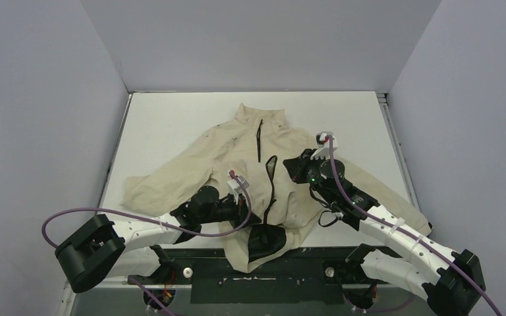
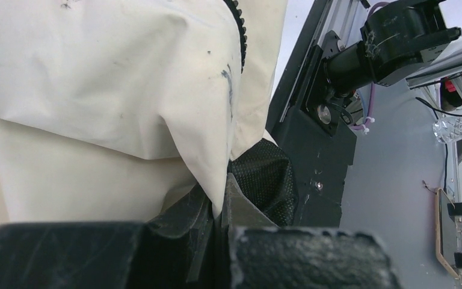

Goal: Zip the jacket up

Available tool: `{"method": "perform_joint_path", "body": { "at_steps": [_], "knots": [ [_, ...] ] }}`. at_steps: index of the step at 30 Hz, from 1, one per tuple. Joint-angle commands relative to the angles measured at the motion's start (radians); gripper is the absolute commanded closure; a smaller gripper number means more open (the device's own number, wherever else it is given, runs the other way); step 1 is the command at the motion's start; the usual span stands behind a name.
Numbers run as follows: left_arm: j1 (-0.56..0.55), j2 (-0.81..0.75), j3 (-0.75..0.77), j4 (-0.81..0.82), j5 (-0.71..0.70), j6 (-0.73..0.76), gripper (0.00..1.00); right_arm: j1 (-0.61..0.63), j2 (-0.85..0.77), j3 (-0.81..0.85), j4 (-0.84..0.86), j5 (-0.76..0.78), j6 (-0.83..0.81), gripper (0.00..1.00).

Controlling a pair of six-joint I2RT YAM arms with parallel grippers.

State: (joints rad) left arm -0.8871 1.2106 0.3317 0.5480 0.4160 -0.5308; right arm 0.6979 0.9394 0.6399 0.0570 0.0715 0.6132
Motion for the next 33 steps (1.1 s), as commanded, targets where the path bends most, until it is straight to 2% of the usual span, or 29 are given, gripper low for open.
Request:
{"method": "perform_joint_path", "body": {
  "at_steps": [1,4,9,12,16,19,23,27,33],
  "knots": [
    [-0.013,-0.01,-0.003,0.007,0.005,-0.001,1.0,-0.022,0.008,0.065,0.055,-0.049,-0.049,1.0],
    [-0.013,-0.029,-0.003,0.014,0.001,-0.014,1.0,-0.026,-0.016,0.065,0.04,-0.158,-0.142,1.0],
    [-0.013,-0.037,-0.008,0.061,0.015,-0.052,1.0,-0.028,-0.084,0.064,-0.022,-0.483,-0.347,0.63],
    [-0.013,-0.037,-0.01,0.079,0.026,-0.069,1.0,-0.029,-0.134,0.061,-0.107,-0.634,-0.489,0.5],
    [-0.013,-0.045,-0.008,0.075,0.031,-0.079,1.0,-0.029,-0.158,0.085,-0.253,-0.59,-0.617,0.46],
    [-0.013,-0.059,-0.005,0.06,0.027,-0.08,1.0,-0.028,-0.147,0.115,-0.295,-0.514,-0.653,0.42],
    [-0.014,-0.077,-0.002,0.031,0.013,-0.078,1.0,-0.028,-0.104,0.174,-0.328,-0.402,-0.696,0.42],
    [-0.013,-0.094,-0.005,0.022,0.004,-0.078,1.0,-0.026,-0.109,0.187,-0.39,-0.443,-0.897,0.39],
    [-0.014,-0.105,-0.003,0.004,-0.002,-0.066,1.0,-0.022,-0.126,0.178,-0.515,-0.599,-1.195,0.39]
  ]
}}
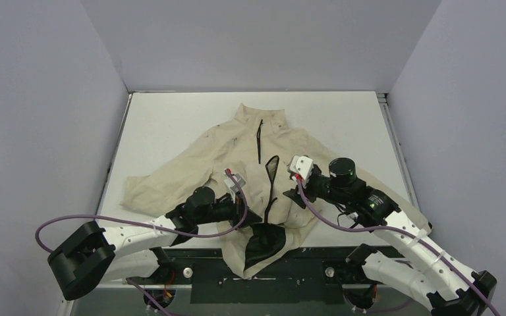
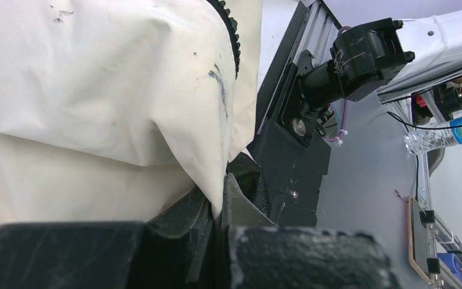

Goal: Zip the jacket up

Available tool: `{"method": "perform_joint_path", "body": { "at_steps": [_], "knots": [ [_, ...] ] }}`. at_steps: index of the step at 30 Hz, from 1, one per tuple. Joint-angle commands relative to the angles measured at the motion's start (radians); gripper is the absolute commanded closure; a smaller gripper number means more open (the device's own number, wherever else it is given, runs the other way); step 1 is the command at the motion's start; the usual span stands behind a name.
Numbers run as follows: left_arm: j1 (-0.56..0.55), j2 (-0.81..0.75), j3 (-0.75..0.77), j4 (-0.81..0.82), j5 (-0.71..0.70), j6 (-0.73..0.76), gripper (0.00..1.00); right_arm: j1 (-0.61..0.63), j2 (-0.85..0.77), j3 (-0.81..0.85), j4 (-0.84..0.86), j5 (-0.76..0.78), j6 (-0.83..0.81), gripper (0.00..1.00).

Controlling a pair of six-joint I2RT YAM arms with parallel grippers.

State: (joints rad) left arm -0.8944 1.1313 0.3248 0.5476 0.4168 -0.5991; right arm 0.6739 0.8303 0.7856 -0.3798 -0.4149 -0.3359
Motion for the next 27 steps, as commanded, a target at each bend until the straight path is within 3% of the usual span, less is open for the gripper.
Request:
{"method": "perform_joint_path", "body": {
  "at_steps": [1,10,27],
  "knots": [
    [-0.007,-0.024,0.003,0.003,-0.004,0.004,1.0,0.005,-0.01,0.032,-0.093,-0.139,-0.279,0.4],
    [-0.006,-0.009,0.021,0.005,0.002,0.014,1.0,0.111,0.104,0.039,-0.134,-0.195,-0.507,0.41],
    [-0.006,-0.011,0.028,0.003,0.004,0.021,1.0,0.093,0.245,0.07,-0.105,-0.284,-0.586,0.46]
  ]
}}
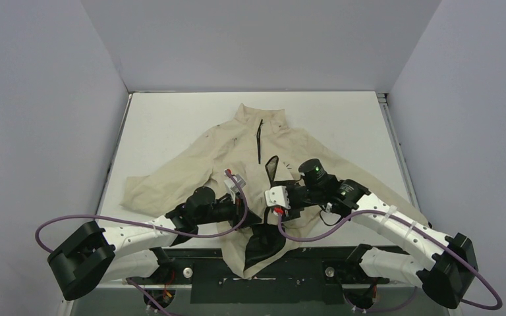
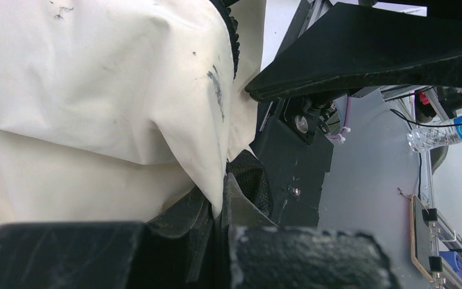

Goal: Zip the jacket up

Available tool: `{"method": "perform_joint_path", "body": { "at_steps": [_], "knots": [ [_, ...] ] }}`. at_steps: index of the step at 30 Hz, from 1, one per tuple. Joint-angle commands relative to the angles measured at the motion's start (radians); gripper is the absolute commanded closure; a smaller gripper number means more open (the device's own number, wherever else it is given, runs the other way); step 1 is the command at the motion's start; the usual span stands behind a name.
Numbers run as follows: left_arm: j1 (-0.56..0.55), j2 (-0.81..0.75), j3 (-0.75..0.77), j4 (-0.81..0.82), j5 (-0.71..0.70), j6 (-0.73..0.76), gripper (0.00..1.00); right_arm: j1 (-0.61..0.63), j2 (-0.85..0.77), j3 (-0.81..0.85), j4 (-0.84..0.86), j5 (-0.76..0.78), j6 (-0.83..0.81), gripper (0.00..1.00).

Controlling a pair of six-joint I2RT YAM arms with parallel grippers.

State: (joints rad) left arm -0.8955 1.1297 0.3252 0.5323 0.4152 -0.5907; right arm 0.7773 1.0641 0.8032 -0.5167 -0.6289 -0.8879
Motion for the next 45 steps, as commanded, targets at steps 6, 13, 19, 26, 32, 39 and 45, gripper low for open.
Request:
{"method": "perform_joint_path", "body": {
  "at_steps": [6,13,19,26,32,39,45],
  "knots": [
    [-0.005,-0.011,0.029,0.019,0.004,0.012,1.0,-0.013,0.035,0.062,0.03,-0.081,-0.028,0.58],
    [-0.005,-0.014,0.031,0.011,0.005,0.015,1.0,-0.024,0.056,0.066,0.03,-0.066,-0.004,0.66],
    [-0.005,-0.019,0.032,0.005,0.004,0.02,1.0,-0.033,0.064,0.067,0.034,-0.044,0.008,0.74],
    [-0.007,-0.022,0.032,0.001,0.001,0.021,1.0,-0.042,0.075,0.09,0.032,-0.018,0.037,0.96],
    [-0.005,-0.024,0.029,0.0,-0.001,0.022,1.0,-0.044,0.065,0.128,0.047,0.049,0.143,1.0],
    [-0.007,-0.036,0.035,-0.042,-0.018,0.034,1.0,-0.044,0.016,0.126,0.098,0.186,0.203,1.0],
    [-0.007,-0.033,0.048,-0.106,-0.026,0.055,1.0,-0.048,0.033,0.176,0.12,0.3,0.272,1.0]
  ]
}}
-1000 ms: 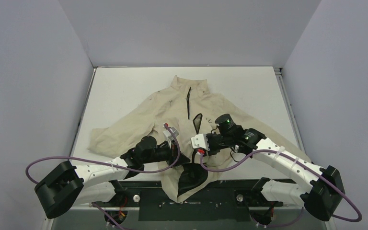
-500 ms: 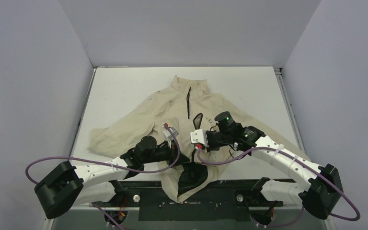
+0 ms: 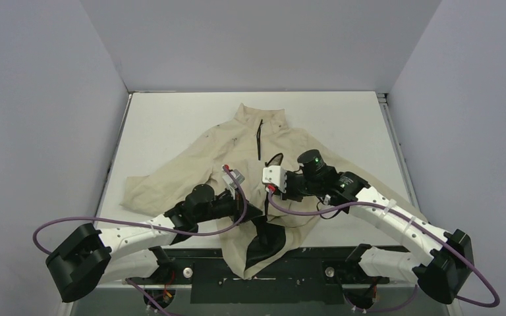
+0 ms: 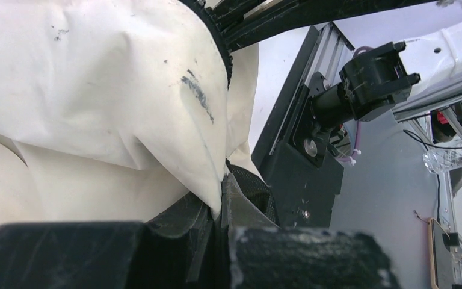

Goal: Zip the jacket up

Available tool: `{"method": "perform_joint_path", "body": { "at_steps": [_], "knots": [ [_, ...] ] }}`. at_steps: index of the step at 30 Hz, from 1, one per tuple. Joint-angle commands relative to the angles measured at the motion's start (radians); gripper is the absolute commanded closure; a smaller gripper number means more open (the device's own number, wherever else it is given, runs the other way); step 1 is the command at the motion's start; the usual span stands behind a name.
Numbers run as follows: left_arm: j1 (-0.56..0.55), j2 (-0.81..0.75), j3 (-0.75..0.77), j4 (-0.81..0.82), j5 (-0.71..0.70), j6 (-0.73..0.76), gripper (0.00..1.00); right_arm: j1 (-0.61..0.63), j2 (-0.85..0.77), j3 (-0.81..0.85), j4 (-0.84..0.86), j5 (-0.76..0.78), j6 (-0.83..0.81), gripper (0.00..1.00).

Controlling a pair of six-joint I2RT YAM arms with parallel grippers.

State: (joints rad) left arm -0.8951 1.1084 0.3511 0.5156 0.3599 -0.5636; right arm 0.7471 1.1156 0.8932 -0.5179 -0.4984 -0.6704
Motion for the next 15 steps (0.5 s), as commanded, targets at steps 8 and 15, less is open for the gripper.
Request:
{"method": "perform_joint_path", "body": {
  "at_steps": [8,15],
  "knots": [
    [-0.009,-0.023,0.01,-0.131,0.022,0.037,1.0,-0.026,-0.004,0.137,0.193,0.302,0.167,1.0],
    [-0.017,-0.024,0.002,-0.138,0.021,0.033,1.0,-0.028,0.007,0.143,0.239,0.451,0.182,1.0]
  ]
}}
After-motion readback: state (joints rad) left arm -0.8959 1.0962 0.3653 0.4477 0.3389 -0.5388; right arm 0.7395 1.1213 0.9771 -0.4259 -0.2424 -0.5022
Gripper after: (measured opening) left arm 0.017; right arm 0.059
